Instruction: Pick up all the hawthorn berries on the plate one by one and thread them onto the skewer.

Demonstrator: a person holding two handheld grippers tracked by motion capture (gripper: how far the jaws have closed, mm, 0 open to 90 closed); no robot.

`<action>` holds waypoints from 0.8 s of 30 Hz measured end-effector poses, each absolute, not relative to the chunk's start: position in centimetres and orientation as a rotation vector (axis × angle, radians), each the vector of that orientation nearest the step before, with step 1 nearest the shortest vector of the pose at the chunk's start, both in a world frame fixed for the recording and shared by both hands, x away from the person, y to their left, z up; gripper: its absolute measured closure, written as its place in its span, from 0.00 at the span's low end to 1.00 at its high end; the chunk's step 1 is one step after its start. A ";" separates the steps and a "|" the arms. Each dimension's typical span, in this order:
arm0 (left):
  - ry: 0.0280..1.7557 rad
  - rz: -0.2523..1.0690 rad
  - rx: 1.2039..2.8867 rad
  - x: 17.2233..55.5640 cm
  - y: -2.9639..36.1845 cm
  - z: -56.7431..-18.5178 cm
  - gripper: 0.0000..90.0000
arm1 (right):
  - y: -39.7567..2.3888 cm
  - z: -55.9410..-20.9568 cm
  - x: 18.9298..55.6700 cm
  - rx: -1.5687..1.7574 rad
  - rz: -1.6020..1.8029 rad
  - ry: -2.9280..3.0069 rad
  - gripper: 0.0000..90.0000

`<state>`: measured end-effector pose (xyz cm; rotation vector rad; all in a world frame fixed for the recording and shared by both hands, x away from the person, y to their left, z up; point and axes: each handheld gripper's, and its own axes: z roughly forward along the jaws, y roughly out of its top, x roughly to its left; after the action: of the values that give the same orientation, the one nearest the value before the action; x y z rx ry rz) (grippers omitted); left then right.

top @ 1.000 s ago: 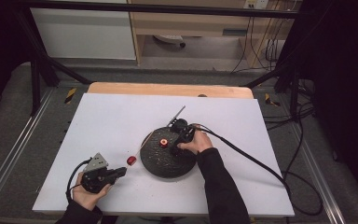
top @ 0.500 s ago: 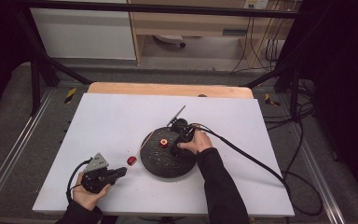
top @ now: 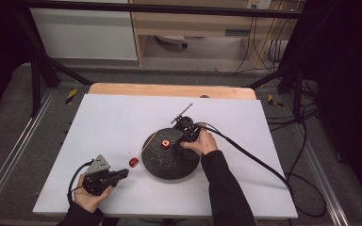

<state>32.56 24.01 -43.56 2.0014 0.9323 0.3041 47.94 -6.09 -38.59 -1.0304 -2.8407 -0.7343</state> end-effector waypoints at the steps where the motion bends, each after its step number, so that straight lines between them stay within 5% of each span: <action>1: 0.931 0.305 2.003 32.5 24.0 -43.6 0.99 | -6.1 -38.5 47.8 -1.030 -0.747 -2.840 0.70; 24: 0.934 0.312 1.996 32.4 23.7 -43.5 0.99 | -7.8 -38.6 44.4 -1.108 -1.166 -2.691 0.70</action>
<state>32.36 23.71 -43.51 1.9959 0.9340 0.3123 44.36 -7.78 -38.59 -1.1083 -2.6911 -1.1661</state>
